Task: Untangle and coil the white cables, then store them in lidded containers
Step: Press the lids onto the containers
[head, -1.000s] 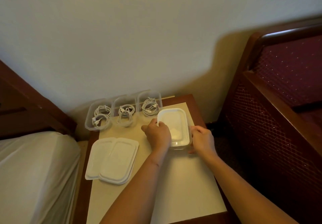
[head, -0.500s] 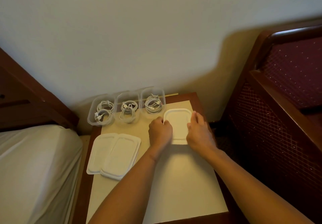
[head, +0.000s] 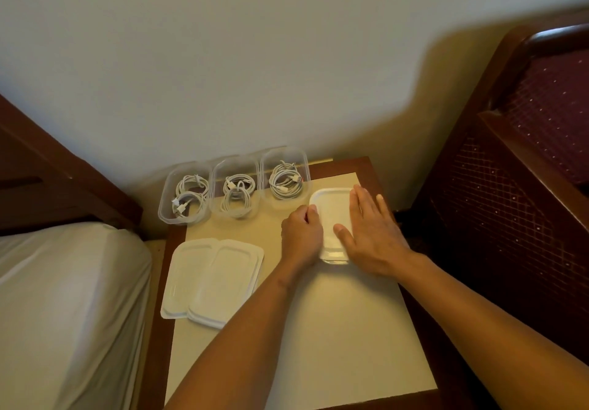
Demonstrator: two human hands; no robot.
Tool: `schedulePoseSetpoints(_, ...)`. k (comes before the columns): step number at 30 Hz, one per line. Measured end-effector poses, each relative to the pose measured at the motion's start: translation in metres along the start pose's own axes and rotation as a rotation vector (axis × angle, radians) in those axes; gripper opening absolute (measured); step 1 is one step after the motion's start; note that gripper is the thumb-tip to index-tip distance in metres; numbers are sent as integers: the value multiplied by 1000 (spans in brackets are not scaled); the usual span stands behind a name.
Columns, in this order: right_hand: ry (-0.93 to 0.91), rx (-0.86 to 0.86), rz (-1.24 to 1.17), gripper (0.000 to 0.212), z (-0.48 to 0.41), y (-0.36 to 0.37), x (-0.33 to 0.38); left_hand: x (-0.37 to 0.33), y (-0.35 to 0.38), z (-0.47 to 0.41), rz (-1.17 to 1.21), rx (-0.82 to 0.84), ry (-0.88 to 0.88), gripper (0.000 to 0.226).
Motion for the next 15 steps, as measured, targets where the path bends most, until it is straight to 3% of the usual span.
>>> schedulePoseSetpoints(4,-29,32,139,84,3,-11,4,-20,-9,13,-428,-21,216,35)
schedulePoseSetpoints(6,-84,30,154,82,9,-12,7,-24,-12,19,-562,26,359,47)
schedulePoseSetpoints(8,-144,46,140,77,12,-11,9,-20,-14,23,-564,127,537,61)
schedulePoseSetpoints(11,-194,80,107,75,9,-9,7,-8,-10,24,-612,314,751,65)
schedulePoseSetpoints(15,-203,64,41,76,6,1,1,2,1,20,-575,339,788,68)
Point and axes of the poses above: each hand's wrist, its own z-axis away from the middle knuckle, its own y-axis out of the palm, x = y × z, the point moved 4 cm from there along -z, towards the middle knuckle, and after that the axes turned 8 degrees about -x, right-handed, at the moved point
